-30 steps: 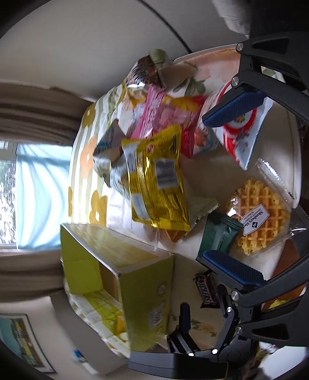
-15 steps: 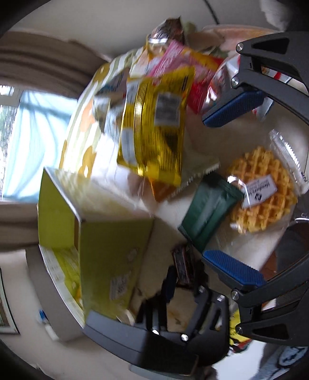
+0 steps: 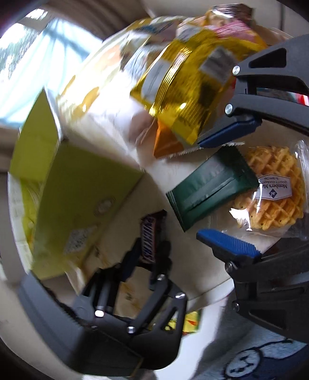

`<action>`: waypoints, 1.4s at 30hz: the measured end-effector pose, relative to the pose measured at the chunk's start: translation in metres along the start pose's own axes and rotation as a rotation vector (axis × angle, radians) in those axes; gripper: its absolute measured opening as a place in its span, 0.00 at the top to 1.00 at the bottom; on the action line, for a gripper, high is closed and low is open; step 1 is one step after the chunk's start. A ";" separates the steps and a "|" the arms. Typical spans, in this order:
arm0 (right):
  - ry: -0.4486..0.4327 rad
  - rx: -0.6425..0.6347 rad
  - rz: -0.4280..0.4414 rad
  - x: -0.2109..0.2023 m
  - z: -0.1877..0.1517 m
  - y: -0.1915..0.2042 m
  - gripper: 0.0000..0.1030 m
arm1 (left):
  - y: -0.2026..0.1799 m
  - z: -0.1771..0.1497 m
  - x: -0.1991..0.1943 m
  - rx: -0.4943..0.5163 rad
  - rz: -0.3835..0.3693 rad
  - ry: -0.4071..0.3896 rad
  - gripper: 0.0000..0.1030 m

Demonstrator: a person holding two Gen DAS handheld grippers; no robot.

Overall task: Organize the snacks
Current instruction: 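Grasp the Snickers bar with the left tool while the right tool grasps the dark green packet, then lift the Snickers bar and green packet over the open box with both tools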

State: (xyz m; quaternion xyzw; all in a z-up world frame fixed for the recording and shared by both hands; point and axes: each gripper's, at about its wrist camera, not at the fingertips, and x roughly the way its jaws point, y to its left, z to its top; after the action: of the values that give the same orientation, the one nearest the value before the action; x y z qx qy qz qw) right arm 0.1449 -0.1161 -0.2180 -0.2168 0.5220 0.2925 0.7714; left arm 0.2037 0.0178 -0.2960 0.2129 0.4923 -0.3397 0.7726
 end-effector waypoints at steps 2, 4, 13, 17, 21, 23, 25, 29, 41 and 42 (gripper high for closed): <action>0.033 -0.032 0.033 0.008 0.004 -0.002 0.40 | 0.000 -0.002 -0.003 -0.010 0.002 -0.003 0.75; 0.073 -0.060 0.057 0.020 0.009 -0.008 0.44 | 0.001 -0.003 -0.004 -0.023 0.002 -0.007 0.75; 0.135 -0.130 0.110 0.044 0.028 -0.015 0.51 | 0.000 -0.002 -0.008 -0.071 0.016 -0.013 0.75; 0.117 -0.128 0.111 0.040 0.030 -0.015 0.51 | -0.003 -0.001 -0.011 -0.087 0.024 -0.018 0.75; 0.121 -0.115 0.130 0.043 0.032 -0.020 0.51 | -0.004 -0.003 -0.013 -0.104 0.025 -0.023 0.75; 0.120 -0.138 0.106 0.045 0.033 -0.014 0.51 | -0.004 -0.004 -0.016 -0.111 0.025 -0.025 0.75; 0.123 -0.168 0.084 0.053 0.041 -0.008 0.51 | -0.003 -0.004 -0.018 -0.117 0.028 -0.027 0.75; 0.158 -0.260 0.066 0.062 0.042 0.003 0.51 | 0.001 -0.005 -0.021 -0.132 0.029 -0.029 0.75; 0.239 -0.435 0.167 0.111 0.062 0.005 0.58 | 0.005 -0.009 -0.018 -0.182 0.034 -0.020 0.75; 0.237 -0.438 0.171 0.113 0.062 0.006 0.60 | 0.005 -0.009 -0.017 -0.188 0.036 -0.019 0.75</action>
State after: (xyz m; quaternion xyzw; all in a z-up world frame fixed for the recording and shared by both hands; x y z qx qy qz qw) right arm 0.2152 -0.0467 -0.3008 -0.3667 0.5493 0.4352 0.6119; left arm 0.1971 0.0323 -0.2838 0.1452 0.5108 -0.2801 0.7997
